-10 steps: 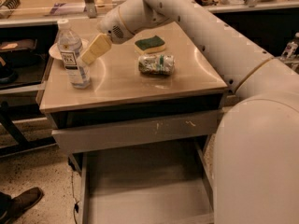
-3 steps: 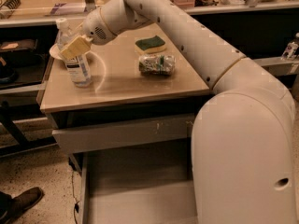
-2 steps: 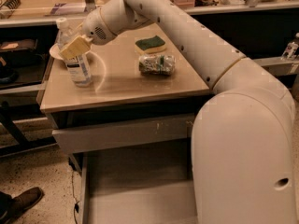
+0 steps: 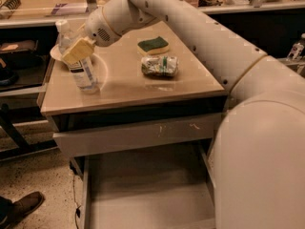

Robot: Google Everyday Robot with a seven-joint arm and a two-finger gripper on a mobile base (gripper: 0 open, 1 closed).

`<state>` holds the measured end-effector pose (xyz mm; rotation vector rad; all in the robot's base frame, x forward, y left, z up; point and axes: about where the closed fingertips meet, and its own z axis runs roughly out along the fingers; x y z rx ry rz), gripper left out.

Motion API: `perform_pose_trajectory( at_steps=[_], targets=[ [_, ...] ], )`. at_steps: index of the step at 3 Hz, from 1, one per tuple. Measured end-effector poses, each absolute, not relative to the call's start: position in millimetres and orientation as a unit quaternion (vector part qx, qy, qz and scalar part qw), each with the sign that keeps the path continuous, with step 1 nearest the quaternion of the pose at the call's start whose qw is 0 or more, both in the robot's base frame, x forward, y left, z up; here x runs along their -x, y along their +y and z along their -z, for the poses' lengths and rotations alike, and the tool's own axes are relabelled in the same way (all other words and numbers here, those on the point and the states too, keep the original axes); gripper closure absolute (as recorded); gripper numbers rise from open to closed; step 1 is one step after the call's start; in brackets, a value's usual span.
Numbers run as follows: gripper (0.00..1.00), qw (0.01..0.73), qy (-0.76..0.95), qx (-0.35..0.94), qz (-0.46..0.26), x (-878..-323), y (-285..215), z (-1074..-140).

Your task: Place blue plastic bottle into middle drawer

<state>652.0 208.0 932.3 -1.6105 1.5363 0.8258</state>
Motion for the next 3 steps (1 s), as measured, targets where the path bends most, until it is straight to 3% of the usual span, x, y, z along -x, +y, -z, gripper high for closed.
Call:
perform_pose_trajectory(
  at_steps=[3],
  targets=[
    [1.00,0.361,0.671,0.579,-0.291,-546.2,140.2,-912.6]
  ],
)
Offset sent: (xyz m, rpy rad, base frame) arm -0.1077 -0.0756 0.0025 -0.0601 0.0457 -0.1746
